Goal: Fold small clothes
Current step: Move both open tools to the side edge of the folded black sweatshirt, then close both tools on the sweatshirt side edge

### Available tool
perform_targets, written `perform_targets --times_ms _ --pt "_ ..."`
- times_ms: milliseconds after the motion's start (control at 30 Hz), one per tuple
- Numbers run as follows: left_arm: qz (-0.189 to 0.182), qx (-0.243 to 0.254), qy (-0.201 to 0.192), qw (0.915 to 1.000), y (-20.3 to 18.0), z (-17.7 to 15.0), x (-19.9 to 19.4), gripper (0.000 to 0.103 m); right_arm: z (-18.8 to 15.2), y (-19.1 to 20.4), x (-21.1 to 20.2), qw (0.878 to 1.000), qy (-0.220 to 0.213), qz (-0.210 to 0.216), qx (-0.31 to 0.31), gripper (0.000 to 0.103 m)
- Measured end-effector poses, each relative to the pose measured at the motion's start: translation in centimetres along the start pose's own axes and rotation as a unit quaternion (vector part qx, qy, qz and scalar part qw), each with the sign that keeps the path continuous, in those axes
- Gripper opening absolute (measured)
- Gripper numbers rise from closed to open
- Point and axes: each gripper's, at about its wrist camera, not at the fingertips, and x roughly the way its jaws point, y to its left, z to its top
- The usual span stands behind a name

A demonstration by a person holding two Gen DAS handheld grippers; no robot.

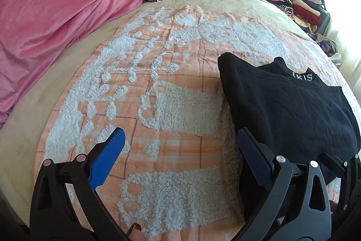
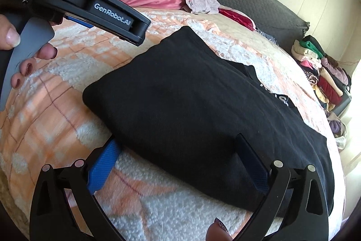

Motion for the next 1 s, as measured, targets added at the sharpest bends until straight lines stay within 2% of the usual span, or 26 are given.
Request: perform_targets --times_ms 400,500,567,600,767,833,933,1000 --pt "-0.013 -0.013 -0.003 0.9998 -1.0 1.0 1.1 0.093 1.2 -0.1 1.5 0.999 -0.017 -0.042 -0.019 0.095" --pt "-0.018 -0.018 0.0 0.9997 -1.1 1.5 1.6 0.093 1.1 -0.2 1.1 0.999 -0.027 -0.042 -0.019 0.078" --pt "-0.027 -0.025 0.004 0.9993 -1.0 1.8 1.9 0.093 1.0 -0.4 0.7 0.998 -0.035 -0.045 -0.015 0.072" --pt "-0.038 -0.029 0.011 0.9988 -1.1 2.1 2.2 0.093 1.0 -0.5 0.5 0.998 -0.038 -0.044 -0.012 0.064" --pt "-0.083 -0.042 0.031 0.9952 -1.7 3.5 3.3 0.093 1.0 -1.2 -0.3 0.998 -0.054 -0.031 0.009 0.045" --pt "-0.107 -0.045 0.044 0.9923 -2.2 4.2 3.9 0.093 1.0 -1.4 -0.7 0.998 -0.061 -0.03 0.014 0.031" --pt "-0.128 -0.042 0.059 0.9892 -3.0 5.0 4.8 0.093 0.9 -1.7 -1.3 0.997 -0.072 -0.033 0.026 0.019" --pt "-0.14 -0.039 0.071 0.9869 -3.4 5.4 5.6 0.093 0.9 -2.1 -1.8 0.996 -0.08 -0.033 0.037 0.015"
